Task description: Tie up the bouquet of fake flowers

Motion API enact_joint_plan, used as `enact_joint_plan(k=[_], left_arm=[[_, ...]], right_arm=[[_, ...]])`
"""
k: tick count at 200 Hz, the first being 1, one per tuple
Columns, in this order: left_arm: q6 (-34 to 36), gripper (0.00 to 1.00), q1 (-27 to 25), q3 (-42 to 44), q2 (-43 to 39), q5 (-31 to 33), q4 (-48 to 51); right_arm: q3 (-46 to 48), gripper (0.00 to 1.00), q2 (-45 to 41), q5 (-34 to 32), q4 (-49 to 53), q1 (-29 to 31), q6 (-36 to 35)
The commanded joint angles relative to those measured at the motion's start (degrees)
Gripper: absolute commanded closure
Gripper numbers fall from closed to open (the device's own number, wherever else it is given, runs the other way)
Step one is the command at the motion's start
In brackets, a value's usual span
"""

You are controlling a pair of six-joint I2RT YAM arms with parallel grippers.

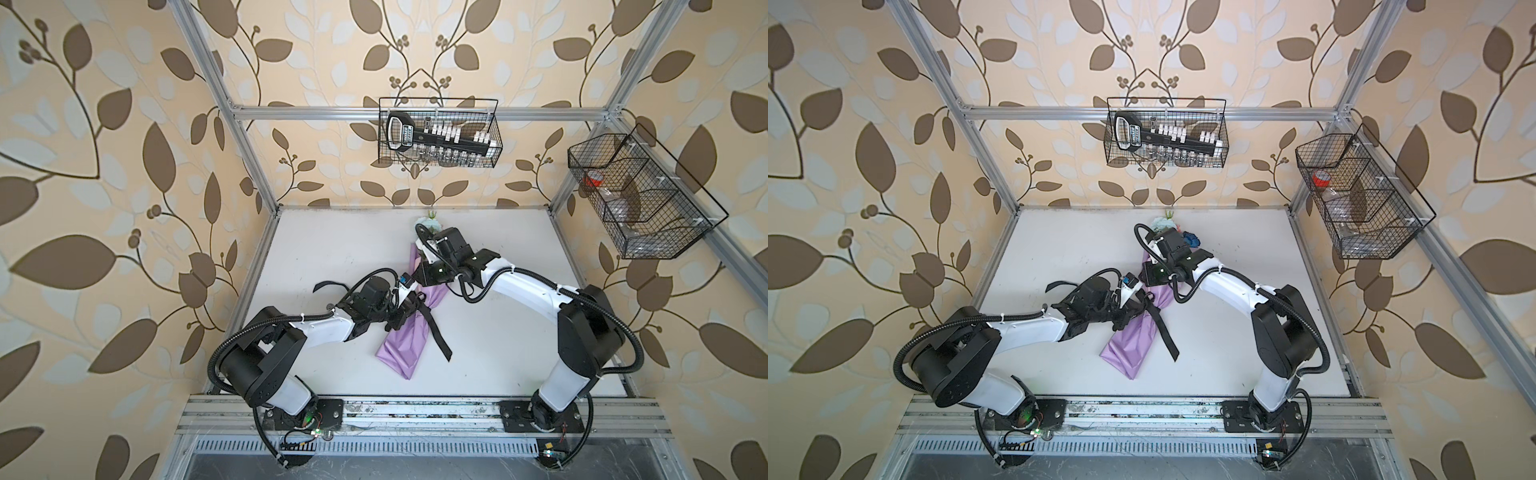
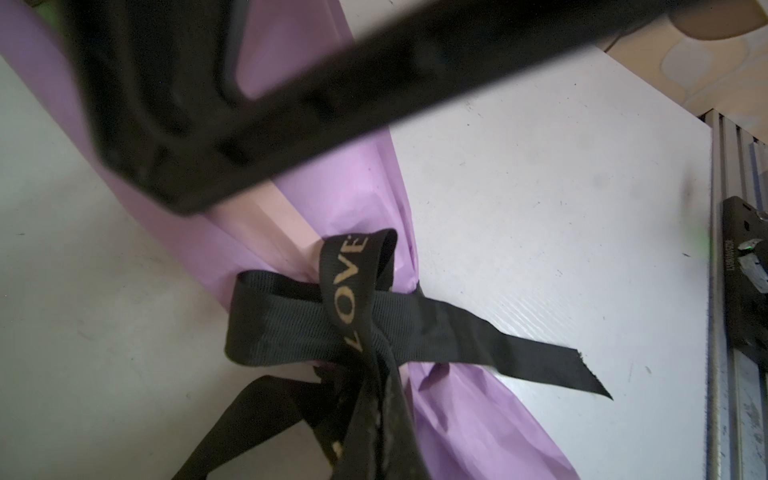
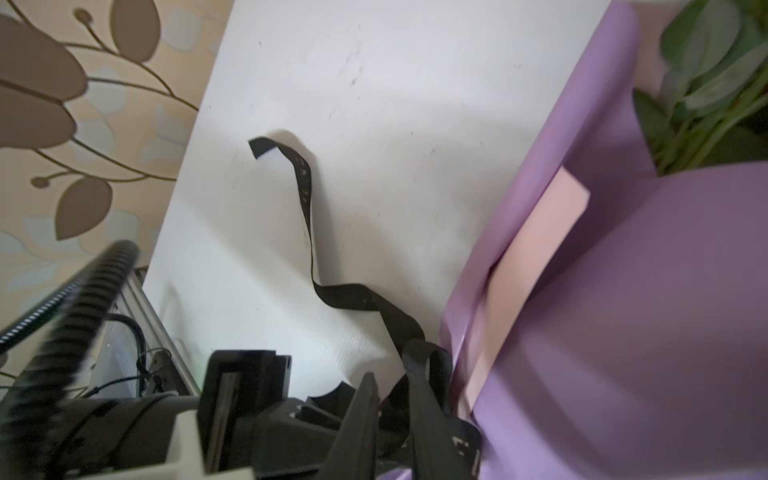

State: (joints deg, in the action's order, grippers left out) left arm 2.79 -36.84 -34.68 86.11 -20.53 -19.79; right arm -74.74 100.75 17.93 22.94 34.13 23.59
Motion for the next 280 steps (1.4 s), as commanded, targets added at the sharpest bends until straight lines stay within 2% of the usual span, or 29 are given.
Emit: enact_joint_plan(k=[1, 62, 140, 229, 280], left_arm=[[1.2, 0.99, -0.7, 0.5, -0.4, -0.1, -2.5], [1.2, 0.99, -0.9, 0.6, -0.2, 0.1, -2.7], [0.6, 0.99, -1.1, 1.3, -0.3, 1.0, -5.5], [0.8, 0.99, -1.7, 0.7, 0.3, 1.2, -5.8], [0.7, 0.99, -2.0, 1.8, -0.7, 2.0, -7.3]], right_arm=[[-2.5, 0.81, 2.4, 2.1, 5.3, 0.7, -2.6], [-5.0, 0.76, 6.5, 0.0, 6.6, 1.5, -3.6], [-5.5, 0.78, 7.2, -0.4, 7.2, 3.3, -3.7], [-6.1, 0.74, 12.0, -0.2, 7.3, 4.0, -4.5], [-3.6, 0.74, 12.5, -3.8, 7.1, 1.3, -3.7]])
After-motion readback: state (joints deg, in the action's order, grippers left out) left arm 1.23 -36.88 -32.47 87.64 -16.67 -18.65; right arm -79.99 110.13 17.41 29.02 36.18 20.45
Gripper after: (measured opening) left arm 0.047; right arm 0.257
